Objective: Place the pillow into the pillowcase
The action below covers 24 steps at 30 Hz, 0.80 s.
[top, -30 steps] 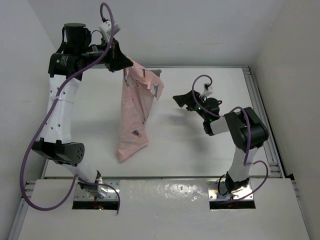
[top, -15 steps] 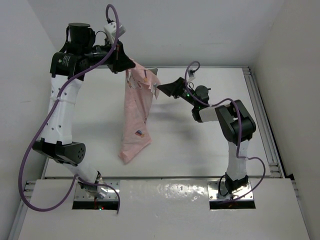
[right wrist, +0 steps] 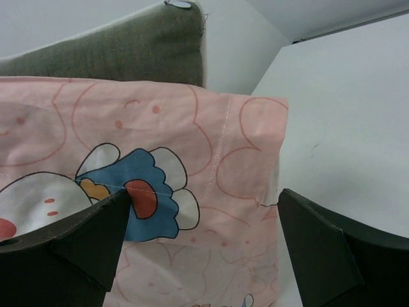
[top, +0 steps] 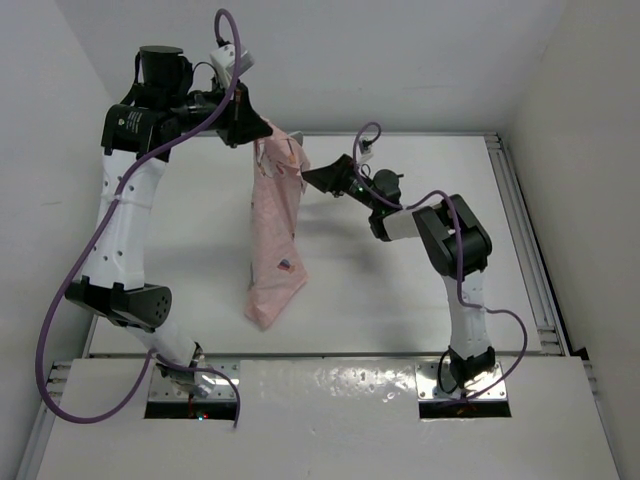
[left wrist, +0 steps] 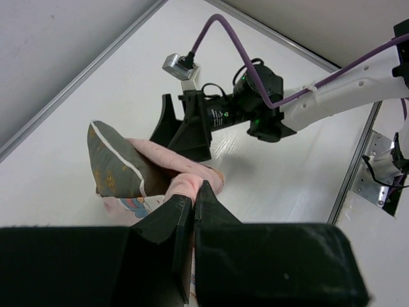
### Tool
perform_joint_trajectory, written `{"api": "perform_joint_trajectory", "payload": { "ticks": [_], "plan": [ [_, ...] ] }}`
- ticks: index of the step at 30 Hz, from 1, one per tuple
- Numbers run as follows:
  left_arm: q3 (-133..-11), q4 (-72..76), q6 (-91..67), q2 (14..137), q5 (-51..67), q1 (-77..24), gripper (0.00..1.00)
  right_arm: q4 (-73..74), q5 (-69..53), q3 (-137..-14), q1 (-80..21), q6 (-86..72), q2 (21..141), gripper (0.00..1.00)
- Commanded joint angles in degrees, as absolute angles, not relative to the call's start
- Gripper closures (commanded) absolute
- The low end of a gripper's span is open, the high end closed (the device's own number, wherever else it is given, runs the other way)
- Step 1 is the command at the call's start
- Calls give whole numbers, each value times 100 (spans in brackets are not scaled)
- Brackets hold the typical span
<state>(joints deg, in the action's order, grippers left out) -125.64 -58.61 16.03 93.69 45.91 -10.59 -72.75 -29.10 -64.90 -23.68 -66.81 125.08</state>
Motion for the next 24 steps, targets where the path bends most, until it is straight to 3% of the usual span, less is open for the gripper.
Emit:
{"api": "perform_joint_trajectory", "payload": {
  "ticks": [1,19,24],
  "plan": [
    [-12937,-5379,1643,9141,4685,-1134,100,-7594,-3146,-6908,-2461,-6820,12629,5],
    [-13586,-5510,1792,8948,4860,-748,100,-8129,-3340,-7023,-2751,-7339,12850,7],
    [-13904,-5346,1952,8772,4484,-712,100,-7956,-3174,-6182,-2716,-6569,11902,8]
  ]
}}
